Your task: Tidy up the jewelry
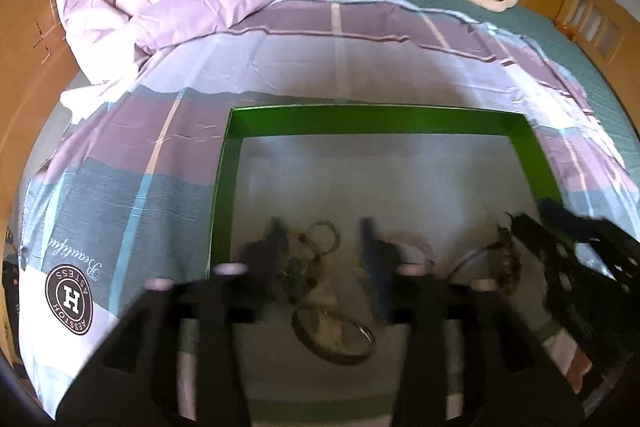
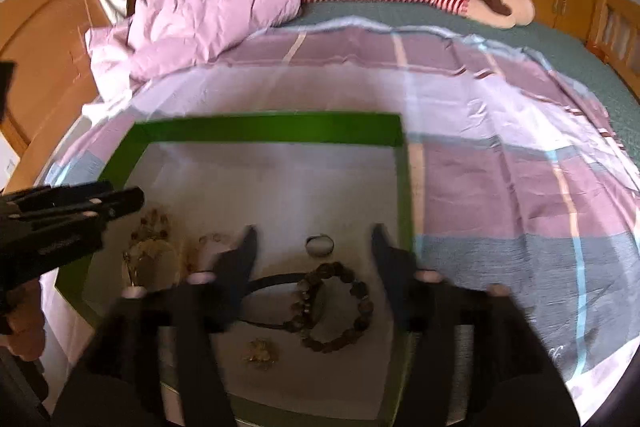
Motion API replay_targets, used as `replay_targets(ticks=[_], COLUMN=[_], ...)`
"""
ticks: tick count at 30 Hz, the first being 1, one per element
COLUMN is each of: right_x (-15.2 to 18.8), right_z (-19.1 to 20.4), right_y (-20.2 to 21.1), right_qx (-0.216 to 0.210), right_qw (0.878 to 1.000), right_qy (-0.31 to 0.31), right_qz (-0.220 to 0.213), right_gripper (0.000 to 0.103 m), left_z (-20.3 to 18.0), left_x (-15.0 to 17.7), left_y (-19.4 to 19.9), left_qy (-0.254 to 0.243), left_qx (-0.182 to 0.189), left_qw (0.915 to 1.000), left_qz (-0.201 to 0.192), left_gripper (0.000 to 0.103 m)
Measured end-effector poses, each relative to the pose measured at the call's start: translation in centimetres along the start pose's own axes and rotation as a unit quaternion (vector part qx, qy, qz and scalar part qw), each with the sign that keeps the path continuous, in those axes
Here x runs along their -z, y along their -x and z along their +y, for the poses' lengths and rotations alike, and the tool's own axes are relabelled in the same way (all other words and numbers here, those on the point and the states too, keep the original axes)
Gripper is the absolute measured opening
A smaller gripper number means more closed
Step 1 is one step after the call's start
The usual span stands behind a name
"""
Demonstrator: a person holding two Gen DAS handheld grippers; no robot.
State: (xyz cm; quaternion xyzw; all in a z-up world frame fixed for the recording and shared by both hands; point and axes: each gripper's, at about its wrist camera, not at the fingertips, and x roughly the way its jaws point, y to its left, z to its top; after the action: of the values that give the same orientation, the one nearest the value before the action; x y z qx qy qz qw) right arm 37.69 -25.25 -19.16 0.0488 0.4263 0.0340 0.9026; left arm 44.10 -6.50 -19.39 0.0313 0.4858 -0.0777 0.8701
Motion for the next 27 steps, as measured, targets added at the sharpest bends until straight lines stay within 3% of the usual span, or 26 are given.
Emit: replay_targets(ticks=[2,4,6,8,11,15,18,27], right_x=[-0.3,-0.5,-0.2,0.9,3.2,5.3,6.1,6.8], right_z=[0.0,0.1,0.3,0.6,1.7,2.9,3.1,3.4], right_y=[1.1,3.4,5.9,9.3,13.3,14.9,14.5,12.0], right_qx=[-0.008,-0.02,-0.023,-0.021,-0.01,0.029,0.069,0.073], right_qw=[1.0,0.999,0.999,0.996,0.994,0.994,0.992,0.995], right_qy=[-0.007,-0.019,-0.033,-0.05,-0.043,-0.013,-0.011,-0.01], right_qz=[-0.002,-0.016,-0.034,-0.067,-0.102,-0.103,-0.101,-0.069], right_gripper=[0.061,0.068,0.088,0.1,0.1,0.1,0.1,0.1], left_z=[0.0,0.0,0.0,-0.1,-0.4,-0.9,-1.6,-1.2], left_x=[0.2,0.8,1.9,3.5,7.1,10.5,11.7,12.4], left_y=[0.2,2.0,5.0,8.4,14.0,16.7,16.0,12.3], left_qy=[0.001,0.0,-0.015,-0.039,-0.073,-0.082,-0.085,-0.065], left_qx=[-0.008,-0.008,-0.01,-0.025,-0.041,-0.042,-0.05,-0.042], left_qw=[1.0,0.9999,0.9993,0.9964,0.987,0.9793,0.9805,0.9912], left_qz=[-0.002,-0.011,-0.033,-0.07,-0.137,-0.18,-0.17,-0.107], left_gripper=[0.049,0.051,0.073,0.082,0.099,0.099,0.099,0.099])
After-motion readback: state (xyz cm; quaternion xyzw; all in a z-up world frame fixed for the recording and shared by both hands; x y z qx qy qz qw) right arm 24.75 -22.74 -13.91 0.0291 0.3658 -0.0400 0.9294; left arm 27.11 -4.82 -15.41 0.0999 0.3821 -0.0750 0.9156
